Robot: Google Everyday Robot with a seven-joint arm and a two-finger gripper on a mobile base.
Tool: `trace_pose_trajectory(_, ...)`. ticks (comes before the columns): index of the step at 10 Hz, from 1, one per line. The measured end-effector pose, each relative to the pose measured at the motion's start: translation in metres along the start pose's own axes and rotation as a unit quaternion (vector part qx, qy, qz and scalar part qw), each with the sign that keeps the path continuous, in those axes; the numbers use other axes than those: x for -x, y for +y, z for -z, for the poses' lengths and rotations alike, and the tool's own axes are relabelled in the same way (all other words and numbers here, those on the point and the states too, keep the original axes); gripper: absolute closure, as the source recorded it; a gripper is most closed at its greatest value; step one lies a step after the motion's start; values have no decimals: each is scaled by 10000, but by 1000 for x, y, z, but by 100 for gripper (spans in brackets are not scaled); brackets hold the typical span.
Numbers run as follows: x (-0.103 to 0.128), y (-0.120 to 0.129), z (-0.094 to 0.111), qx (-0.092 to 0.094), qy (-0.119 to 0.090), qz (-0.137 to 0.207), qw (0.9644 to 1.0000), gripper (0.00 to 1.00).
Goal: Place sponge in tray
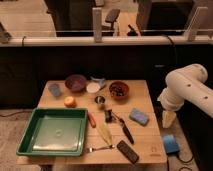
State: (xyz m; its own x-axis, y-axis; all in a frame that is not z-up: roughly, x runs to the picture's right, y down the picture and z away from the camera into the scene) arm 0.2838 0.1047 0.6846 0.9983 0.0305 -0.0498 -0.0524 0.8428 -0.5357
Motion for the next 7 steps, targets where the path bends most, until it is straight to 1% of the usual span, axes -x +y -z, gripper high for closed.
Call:
trace_pose_trajectory(4,1,1,-1,0,-9,5,10000,20)
trace_pose_trajectory(5,9,1,-2,-4,-47,24,10000,20)
trace_pose_trajectory(7,37,3,-5,-3,-136,97,9999,20)
